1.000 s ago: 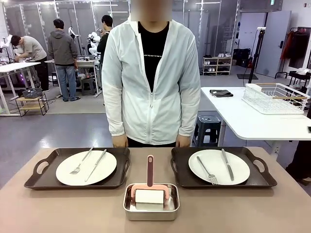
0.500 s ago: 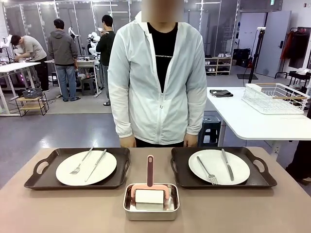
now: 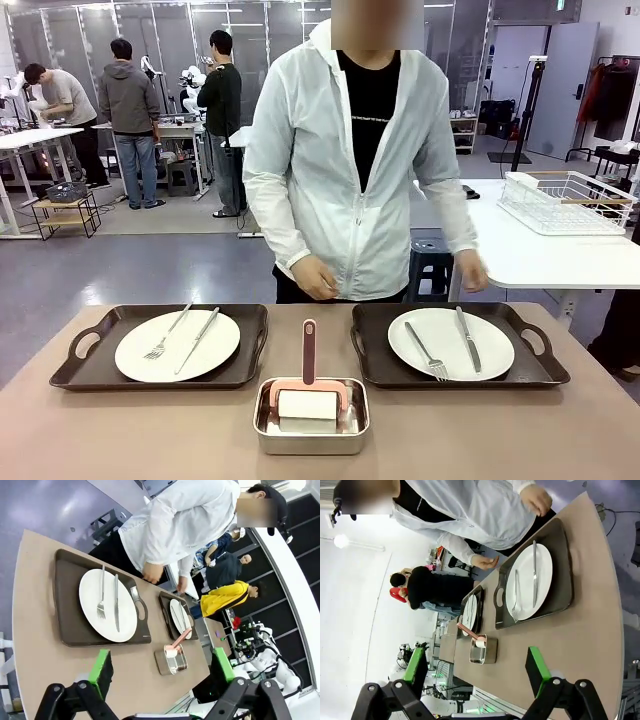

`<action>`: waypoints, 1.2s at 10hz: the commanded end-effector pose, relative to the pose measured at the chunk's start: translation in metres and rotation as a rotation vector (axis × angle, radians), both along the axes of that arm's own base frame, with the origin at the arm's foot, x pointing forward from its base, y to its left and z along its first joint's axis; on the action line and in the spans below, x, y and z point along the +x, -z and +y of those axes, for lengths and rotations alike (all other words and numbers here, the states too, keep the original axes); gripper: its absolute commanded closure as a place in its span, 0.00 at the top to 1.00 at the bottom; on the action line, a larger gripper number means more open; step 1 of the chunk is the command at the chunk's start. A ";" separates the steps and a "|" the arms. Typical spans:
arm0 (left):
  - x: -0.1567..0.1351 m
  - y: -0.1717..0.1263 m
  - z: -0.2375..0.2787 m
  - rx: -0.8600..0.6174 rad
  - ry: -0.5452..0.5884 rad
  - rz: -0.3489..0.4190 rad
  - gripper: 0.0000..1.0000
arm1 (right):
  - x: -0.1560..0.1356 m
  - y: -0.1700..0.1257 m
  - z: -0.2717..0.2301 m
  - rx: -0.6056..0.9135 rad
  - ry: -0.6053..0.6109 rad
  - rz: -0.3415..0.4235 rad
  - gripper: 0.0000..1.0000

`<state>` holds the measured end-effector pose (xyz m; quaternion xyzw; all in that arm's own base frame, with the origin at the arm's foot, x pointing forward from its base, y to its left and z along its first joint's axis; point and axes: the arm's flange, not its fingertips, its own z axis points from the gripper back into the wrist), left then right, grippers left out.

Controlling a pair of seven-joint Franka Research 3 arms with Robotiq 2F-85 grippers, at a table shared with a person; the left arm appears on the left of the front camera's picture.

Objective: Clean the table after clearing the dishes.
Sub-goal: When the left (or right) Handle tray is removed, use the left hand (or right hand) to clean the left (or right) side of the table with the Lint Roller.

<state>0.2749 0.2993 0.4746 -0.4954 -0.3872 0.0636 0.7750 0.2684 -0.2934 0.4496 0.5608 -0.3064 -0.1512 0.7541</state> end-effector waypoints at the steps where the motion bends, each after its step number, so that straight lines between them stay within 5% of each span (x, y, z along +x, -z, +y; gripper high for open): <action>1: 0.000 0.000 0.002 -0.003 0.002 0.002 1.00 | 0.002 -0.002 0.002 -0.004 -0.008 -0.003 1.00; 12: 0.000 0.000 0.002 -0.003 0.002 0.002 1.00 | 0.002 -0.002 0.002 -0.004 -0.008 -0.003 1.00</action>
